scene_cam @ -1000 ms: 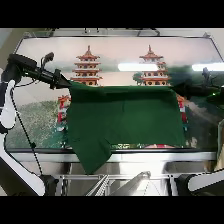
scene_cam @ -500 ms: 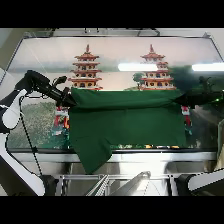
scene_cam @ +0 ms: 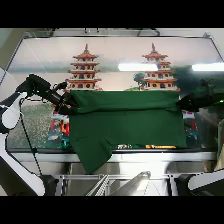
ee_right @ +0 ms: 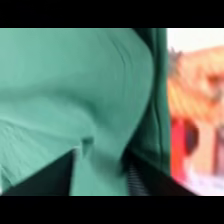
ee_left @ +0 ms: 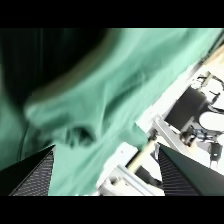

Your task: Fold the shirts.

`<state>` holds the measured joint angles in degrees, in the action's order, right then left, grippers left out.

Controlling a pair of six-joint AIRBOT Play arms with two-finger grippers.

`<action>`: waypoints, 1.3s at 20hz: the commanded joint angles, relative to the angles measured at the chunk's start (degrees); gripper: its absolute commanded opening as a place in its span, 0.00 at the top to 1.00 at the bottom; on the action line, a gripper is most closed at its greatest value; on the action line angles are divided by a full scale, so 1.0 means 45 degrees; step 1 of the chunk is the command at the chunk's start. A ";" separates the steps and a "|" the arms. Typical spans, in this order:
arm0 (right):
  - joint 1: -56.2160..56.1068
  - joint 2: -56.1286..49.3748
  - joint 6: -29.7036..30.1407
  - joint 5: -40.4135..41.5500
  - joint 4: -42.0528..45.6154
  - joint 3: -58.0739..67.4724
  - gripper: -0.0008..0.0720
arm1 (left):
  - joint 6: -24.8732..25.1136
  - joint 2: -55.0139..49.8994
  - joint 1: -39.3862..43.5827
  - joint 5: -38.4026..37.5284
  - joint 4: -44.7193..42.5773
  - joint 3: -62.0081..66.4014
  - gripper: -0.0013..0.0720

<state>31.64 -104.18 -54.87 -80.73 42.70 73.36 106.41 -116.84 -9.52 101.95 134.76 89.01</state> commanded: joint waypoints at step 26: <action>0.0957 0.3881 0.1161 0.0947 0.2652 -0.6985 0.40 | 0.0423 1.5348 -0.1515 -0.6431 0.0024 -1.6179 0.01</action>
<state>38.72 -85.62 -49.80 -78.15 54.68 42.24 109.43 -52.86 -16.27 75.46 134.98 17.12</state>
